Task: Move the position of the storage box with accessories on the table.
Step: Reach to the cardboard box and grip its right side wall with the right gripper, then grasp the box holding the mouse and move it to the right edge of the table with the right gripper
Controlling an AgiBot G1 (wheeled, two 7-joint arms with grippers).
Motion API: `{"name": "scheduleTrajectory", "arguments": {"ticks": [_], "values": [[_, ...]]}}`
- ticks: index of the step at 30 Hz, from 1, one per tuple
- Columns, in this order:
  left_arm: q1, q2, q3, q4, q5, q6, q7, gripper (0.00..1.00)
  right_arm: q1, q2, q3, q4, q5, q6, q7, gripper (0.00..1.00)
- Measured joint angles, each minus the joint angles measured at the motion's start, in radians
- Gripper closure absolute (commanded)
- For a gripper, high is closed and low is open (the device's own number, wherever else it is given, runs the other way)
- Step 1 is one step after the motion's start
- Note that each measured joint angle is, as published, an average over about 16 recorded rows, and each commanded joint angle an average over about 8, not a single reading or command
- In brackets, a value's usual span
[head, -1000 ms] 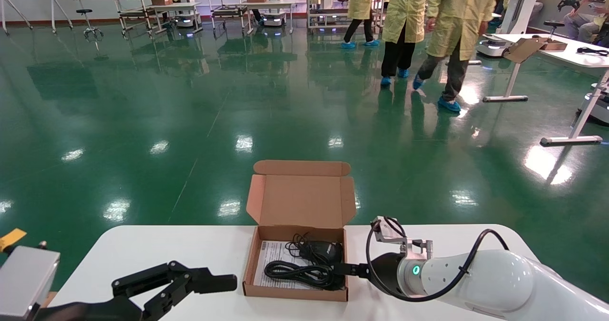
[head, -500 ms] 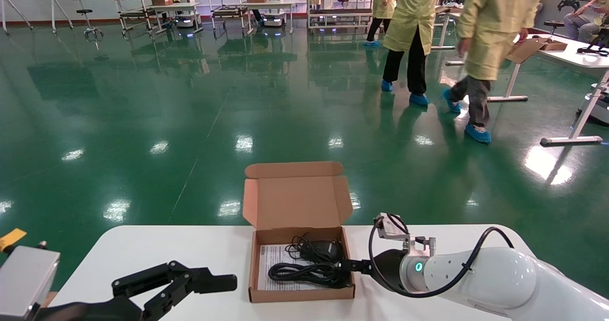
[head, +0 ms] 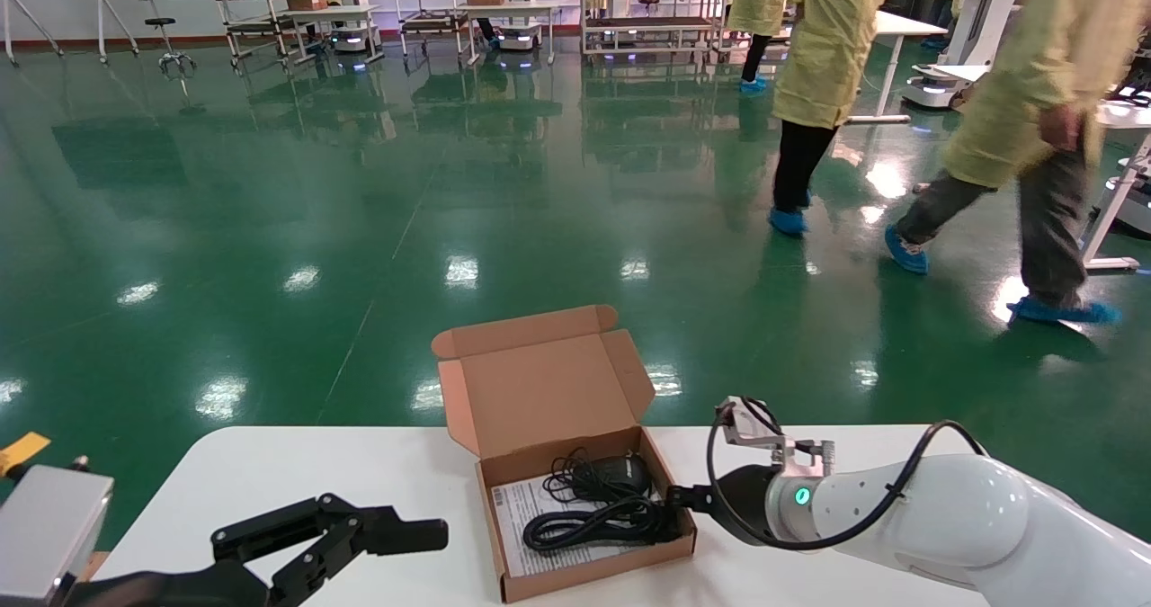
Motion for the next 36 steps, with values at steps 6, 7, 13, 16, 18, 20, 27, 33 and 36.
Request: {"name": "scheduleTrajectory", "arguments": {"ticks": [6,7,13,16,18,20,27,33,36], "values": [[0.0,0.0,0.0,0.0,0.0,0.0,0.0,0.0,0.014,0.004,-0.006,-0.02,0.014,-0.017,-0.015,1.0],[0.0,0.0,0.0,0.0,0.0,0.0,0.0,0.0,0.017,0.004,-0.007,-0.023,0.015,-0.02,-0.018,1.0],[0.0,0.0,0.0,0.0,0.0,0.0,0.0,0.0,0.043,0.008,-0.009,-0.046,0.025,-0.042,-0.039,1.0],[0.0,0.0,0.0,0.0,0.0,0.0,0.0,0.0,0.061,0.011,-0.009,-0.057,0.03,-0.055,-0.05,1.0],[0.0,0.0,0.0,0.0,0.0,0.0,0.0,0.0,0.075,0.013,-0.009,-0.063,0.033,-0.066,-0.058,1.0],[0.0,0.0,0.0,0.0,0.0,0.0,0.0,0.0,0.093,0.015,-0.008,-0.07,0.037,-0.079,-0.067,1.0],[0.0,0.0,0.0,0.0,0.0,0.0,0.0,0.0,0.172,0.028,0.001,-0.087,0.052,-0.144,-0.1,1.0],[0.0,0.0,0.0,0.0,0.0,0.0,0.0,0.0,0.257,0.054,0.006,-0.104,0.059,-0.213,-0.143,1.0],[0.0,0.0,0.0,0.0,0.0,0.0,0.0,0.0,0.298,0.075,0.005,-0.117,0.056,-0.245,-0.171,1.0]]}}
